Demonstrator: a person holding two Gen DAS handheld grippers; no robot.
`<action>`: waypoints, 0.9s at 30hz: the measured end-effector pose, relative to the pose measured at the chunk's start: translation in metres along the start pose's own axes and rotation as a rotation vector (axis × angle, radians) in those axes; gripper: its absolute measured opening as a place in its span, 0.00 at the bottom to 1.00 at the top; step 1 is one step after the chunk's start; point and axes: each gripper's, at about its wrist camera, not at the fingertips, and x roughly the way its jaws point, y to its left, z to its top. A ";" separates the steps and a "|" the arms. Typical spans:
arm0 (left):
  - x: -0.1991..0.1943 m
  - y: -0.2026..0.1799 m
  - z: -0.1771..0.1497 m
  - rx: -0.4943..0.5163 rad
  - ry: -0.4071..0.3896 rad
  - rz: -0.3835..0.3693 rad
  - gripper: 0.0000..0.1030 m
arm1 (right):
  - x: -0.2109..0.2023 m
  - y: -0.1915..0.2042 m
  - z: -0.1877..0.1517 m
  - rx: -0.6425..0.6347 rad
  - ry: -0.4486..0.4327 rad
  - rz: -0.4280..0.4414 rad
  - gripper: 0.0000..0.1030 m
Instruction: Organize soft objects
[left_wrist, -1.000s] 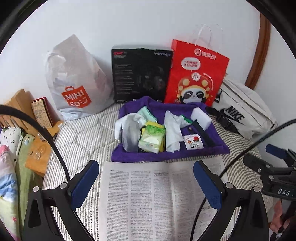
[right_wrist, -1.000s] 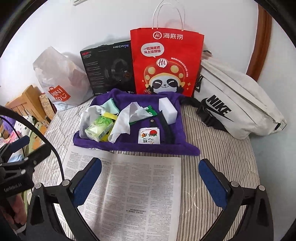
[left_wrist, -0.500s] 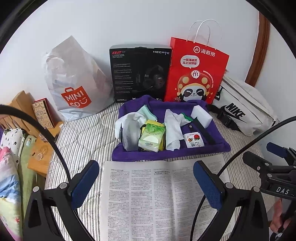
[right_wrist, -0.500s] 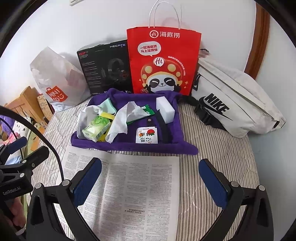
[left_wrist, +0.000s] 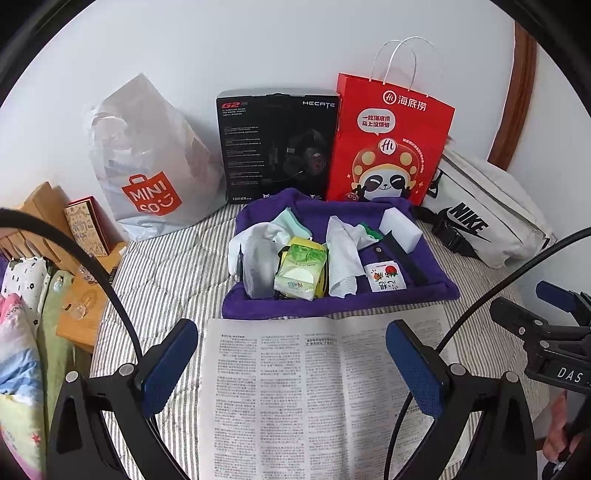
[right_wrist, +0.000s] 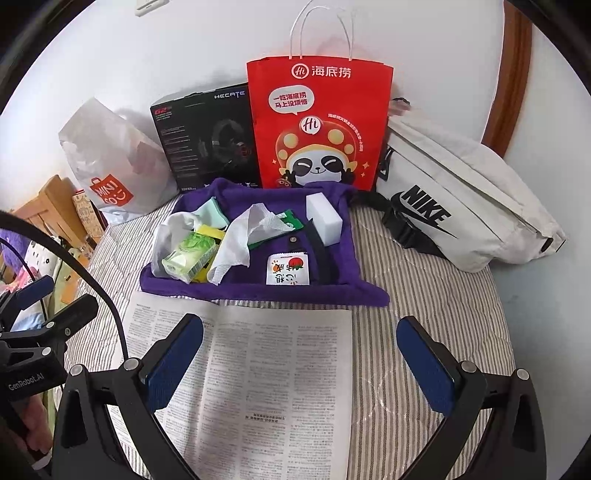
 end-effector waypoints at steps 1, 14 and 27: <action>0.000 0.000 0.000 0.000 0.001 0.001 1.00 | -0.001 0.000 0.000 -0.001 0.001 0.001 1.00; 0.001 0.003 -0.001 -0.005 0.013 0.004 1.00 | -0.005 0.001 -0.001 -0.004 -0.010 0.000 1.00; 0.002 0.005 -0.001 -0.002 0.020 0.006 1.00 | -0.005 0.004 -0.003 -0.013 -0.005 0.002 1.00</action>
